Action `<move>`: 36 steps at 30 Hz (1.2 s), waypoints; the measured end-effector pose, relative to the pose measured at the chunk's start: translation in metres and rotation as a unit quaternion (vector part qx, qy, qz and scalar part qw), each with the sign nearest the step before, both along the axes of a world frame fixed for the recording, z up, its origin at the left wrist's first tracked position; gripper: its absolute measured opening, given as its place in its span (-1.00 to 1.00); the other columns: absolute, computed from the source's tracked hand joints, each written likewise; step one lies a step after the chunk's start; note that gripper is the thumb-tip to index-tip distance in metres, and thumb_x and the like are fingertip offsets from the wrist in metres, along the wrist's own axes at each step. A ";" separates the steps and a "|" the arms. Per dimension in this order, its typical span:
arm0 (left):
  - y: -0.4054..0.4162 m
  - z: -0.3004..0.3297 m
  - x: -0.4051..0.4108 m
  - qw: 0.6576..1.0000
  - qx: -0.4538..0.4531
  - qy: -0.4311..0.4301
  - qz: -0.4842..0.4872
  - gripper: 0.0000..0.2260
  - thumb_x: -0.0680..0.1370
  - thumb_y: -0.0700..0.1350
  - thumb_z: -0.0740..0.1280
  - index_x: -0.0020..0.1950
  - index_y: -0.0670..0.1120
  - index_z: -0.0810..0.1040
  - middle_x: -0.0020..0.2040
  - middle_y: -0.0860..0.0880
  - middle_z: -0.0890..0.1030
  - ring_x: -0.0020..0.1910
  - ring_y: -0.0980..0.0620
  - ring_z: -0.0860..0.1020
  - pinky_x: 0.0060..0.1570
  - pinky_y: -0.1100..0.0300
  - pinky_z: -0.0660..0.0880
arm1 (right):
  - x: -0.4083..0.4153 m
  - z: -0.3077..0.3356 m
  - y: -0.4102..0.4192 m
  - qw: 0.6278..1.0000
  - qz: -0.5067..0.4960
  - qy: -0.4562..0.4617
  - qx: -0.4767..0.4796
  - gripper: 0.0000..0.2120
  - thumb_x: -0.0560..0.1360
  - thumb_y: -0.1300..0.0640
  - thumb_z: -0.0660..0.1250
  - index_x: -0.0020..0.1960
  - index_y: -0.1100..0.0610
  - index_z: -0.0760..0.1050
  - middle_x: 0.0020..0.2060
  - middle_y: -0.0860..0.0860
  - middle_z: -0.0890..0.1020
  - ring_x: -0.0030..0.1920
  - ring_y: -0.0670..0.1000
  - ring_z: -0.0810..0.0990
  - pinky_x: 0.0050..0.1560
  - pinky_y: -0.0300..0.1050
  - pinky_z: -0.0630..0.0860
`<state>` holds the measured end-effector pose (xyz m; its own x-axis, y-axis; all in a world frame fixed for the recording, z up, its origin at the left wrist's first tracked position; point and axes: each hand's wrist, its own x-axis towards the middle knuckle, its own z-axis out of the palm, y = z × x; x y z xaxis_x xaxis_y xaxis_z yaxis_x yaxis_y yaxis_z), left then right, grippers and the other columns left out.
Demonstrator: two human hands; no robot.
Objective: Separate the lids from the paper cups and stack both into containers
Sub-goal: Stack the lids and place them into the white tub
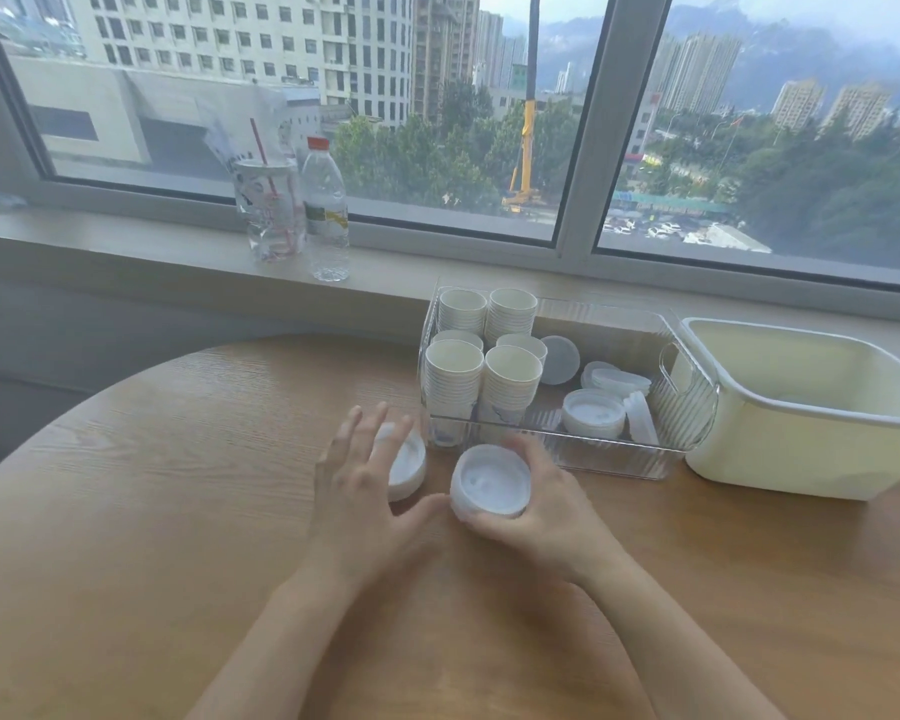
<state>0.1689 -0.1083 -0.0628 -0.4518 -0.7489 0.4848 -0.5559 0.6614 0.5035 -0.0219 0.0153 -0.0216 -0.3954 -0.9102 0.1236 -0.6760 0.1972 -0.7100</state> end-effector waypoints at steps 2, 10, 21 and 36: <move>-0.010 -0.007 0.003 0.999 0.007 -0.040 -0.005 -0.29 0.46 0.40 0.21 0.54 0.10 0.46 0.66 0.01 0.28 0.67 -0.09 0.13 0.49 -0.24 0.27 | 0.003 -0.009 -0.007 1.000 -0.006 0.022 0.004 -0.12 0.29 -0.31 0.61 0.49 -0.08 0.36 0.31 -0.20 0.57 0.31 -0.15 0.54 0.37 -0.15 0.45; -0.035 -0.012 0.025 0.996 0.032 -0.084 -0.024 -0.30 0.52 0.39 0.00 0.51 0.11 0.51 0.67 0.03 0.25 0.67 -0.04 0.17 0.56 -0.12 0.26 | 0.024 -0.020 -0.027 0.999 -0.035 0.028 -0.028 -0.27 0.29 -0.38 0.55 0.36 -0.13 0.46 0.18 -0.24 0.62 0.20 -0.19 0.58 0.27 -0.11 0.51; -0.056 -0.007 0.080 0.994 0.053 -0.093 0.014 -0.29 0.49 0.43 0.01 0.51 0.15 0.50 0.68 0.08 0.21 0.68 0.03 0.09 0.60 -0.06 0.18 | 0.081 -0.025 -0.074 0.998 0.011 0.023 -0.052 -0.16 0.41 -0.27 0.55 0.55 -0.02 0.32 0.43 -0.12 0.47 0.44 -0.10 0.43 0.31 -0.36 0.23; 0.010 0.045 -0.009 0.993 -0.072 0.015 -0.093 -0.54 0.57 0.18 0.27 0.42 0.04 0.58 0.50 0.06 0.49 0.56 0.04 0.31 0.51 0.15 0.20 | -0.031 -0.003 0.011 0.981 -0.080 0.117 -0.135 -0.62 0.52 -0.03 0.51 0.32 -0.08 0.59 0.29 -0.19 0.52 0.35 -0.14 0.44 0.44 -0.14 0.36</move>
